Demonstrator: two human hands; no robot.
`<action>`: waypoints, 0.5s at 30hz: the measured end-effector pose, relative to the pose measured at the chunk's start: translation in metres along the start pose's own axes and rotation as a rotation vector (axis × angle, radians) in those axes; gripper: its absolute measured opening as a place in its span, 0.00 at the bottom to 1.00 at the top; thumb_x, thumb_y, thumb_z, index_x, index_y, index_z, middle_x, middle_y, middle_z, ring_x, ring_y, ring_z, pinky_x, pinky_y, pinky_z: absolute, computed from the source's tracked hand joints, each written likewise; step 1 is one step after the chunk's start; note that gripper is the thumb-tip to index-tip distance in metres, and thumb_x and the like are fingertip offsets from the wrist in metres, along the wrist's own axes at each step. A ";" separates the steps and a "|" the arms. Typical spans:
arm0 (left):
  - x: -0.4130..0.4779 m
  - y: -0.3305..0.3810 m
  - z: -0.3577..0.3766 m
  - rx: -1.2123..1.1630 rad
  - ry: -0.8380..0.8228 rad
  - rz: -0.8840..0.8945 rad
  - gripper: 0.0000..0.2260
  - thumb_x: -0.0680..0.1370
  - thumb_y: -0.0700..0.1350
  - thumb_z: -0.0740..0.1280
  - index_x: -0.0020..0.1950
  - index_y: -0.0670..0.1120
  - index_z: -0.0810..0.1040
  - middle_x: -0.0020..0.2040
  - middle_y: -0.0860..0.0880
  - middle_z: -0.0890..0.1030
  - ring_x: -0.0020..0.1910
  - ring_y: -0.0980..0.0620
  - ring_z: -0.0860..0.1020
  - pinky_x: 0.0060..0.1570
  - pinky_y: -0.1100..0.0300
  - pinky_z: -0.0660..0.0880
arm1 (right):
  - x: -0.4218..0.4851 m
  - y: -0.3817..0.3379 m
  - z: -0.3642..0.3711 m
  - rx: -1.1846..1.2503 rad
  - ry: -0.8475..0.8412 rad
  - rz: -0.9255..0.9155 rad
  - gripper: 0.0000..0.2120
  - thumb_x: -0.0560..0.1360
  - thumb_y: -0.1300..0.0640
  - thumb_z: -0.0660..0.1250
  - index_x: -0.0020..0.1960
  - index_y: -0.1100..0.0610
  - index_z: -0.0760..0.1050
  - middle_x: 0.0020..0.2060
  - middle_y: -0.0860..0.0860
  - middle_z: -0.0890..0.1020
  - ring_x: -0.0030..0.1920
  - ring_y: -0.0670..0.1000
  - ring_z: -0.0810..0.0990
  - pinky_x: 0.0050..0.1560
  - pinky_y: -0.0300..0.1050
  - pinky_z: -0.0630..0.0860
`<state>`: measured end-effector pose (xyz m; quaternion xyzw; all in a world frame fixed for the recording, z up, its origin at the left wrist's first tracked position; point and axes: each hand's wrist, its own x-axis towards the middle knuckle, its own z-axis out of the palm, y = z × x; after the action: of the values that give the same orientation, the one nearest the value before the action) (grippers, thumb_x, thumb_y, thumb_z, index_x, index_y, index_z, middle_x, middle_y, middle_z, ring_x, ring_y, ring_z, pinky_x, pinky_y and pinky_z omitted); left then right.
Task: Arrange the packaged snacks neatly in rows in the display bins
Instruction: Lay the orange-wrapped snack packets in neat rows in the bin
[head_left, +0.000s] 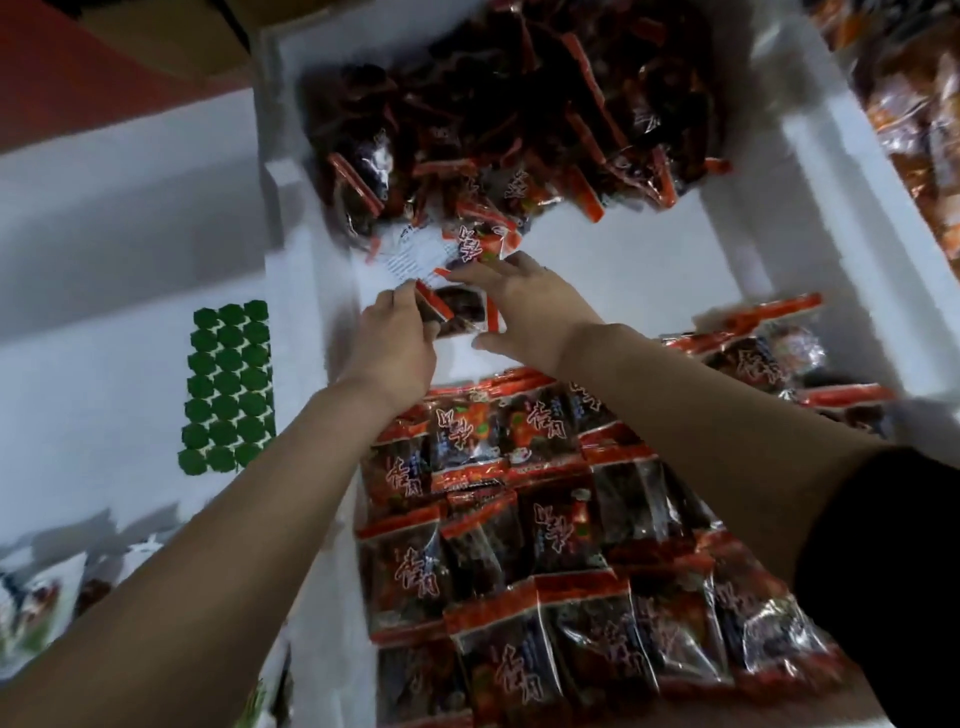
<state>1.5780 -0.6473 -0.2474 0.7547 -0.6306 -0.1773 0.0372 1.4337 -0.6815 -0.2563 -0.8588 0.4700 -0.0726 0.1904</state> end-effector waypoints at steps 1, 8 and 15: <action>0.002 0.000 0.000 -0.004 0.009 -0.010 0.19 0.80 0.42 0.61 0.70 0.41 0.63 0.65 0.38 0.68 0.65 0.40 0.66 0.61 0.49 0.64 | 0.003 0.001 0.001 -0.033 0.006 -0.009 0.32 0.74 0.55 0.67 0.74 0.49 0.58 0.69 0.51 0.68 0.68 0.55 0.63 0.64 0.48 0.64; 0.008 -0.011 -0.002 -0.112 0.051 -0.005 0.11 0.73 0.48 0.72 0.48 0.43 0.75 0.47 0.48 0.78 0.44 0.51 0.74 0.38 0.67 0.63 | -0.002 0.008 -0.010 -0.087 0.041 -0.001 0.27 0.75 0.55 0.65 0.71 0.54 0.62 0.64 0.56 0.72 0.65 0.58 0.64 0.61 0.49 0.66; -0.016 0.006 -0.016 -0.534 0.393 0.036 0.09 0.80 0.49 0.63 0.54 0.44 0.72 0.38 0.53 0.78 0.34 0.61 0.78 0.35 0.68 0.76 | -0.044 0.017 -0.055 0.592 0.119 0.354 0.23 0.72 0.52 0.71 0.63 0.55 0.65 0.52 0.52 0.81 0.48 0.52 0.81 0.47 0.44 0.78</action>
<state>1.5746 -0.6358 -0.2276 0.7268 -0.5558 -0.1867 0.3578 1.3794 -0.6675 -0.2103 -0.6658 0.5805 -0.2213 0.4131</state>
